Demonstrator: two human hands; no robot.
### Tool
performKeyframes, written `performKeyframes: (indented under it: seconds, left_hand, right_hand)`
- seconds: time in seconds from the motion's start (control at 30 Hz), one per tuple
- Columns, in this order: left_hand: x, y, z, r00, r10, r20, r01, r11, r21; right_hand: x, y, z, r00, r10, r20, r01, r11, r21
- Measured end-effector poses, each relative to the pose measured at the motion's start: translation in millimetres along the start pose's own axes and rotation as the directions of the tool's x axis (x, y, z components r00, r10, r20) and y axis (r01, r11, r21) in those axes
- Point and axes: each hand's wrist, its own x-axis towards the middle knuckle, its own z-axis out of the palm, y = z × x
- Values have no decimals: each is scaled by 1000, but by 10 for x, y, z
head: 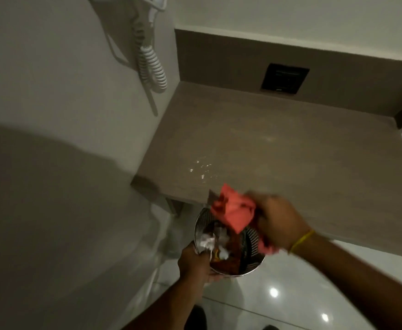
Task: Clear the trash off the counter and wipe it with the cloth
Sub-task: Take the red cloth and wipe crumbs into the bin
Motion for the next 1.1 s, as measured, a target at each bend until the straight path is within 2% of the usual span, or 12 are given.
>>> performKeyframes:
  seconds: [0.17, 0.27, 0.4, 0.47, 0.57, 0.7, 0.93, 1.1]
  left_hand:
    - [104, 113, -385, 998, 22, -53, -22, 1000, -4]
    - [165, 184, -586, 997, 51, -55, -50, 999, 9]
    - [241, 280, -792, 996, 83, -31, -82, 996, 32]
    - [305, 295, -888, 993, 102, -52, -101, 995, 22]
    - [403, 287, -979, 992, 117, -42, -119, 992, -43]
    - [499, 315, -979, 993, 83, -85, -89, 994, -66]
    - [523, 385, -800, 993, 45, -106, -52, 997, -64]
    - [426, 419, -732, 993, 57, -103, -62, 997, -43]
  right_hand:
    - [1116, 243, -108, 995, 96, -16, -97, 989, -110]
    - [1850, 168, -109, 993, 78, -88, -89, 988, -128]
    - [2359, 120, 160, 987, 72, -142, -105, 964, -244]
    - [2432, 79, 343, 990, 76, -123, -109, 950, -292]
    - [2410, 48, 574, 990, 109, -89, -128, 958, -255]
    - [2276, -14, 772, 994, 71, -80, -87, 971, -221]
    - [1567, -256, 1021, 991, -101, 84, 108, 990, -88]
    - [1080, -357, 1107, 971, -154, 182, 163, 986, -34]
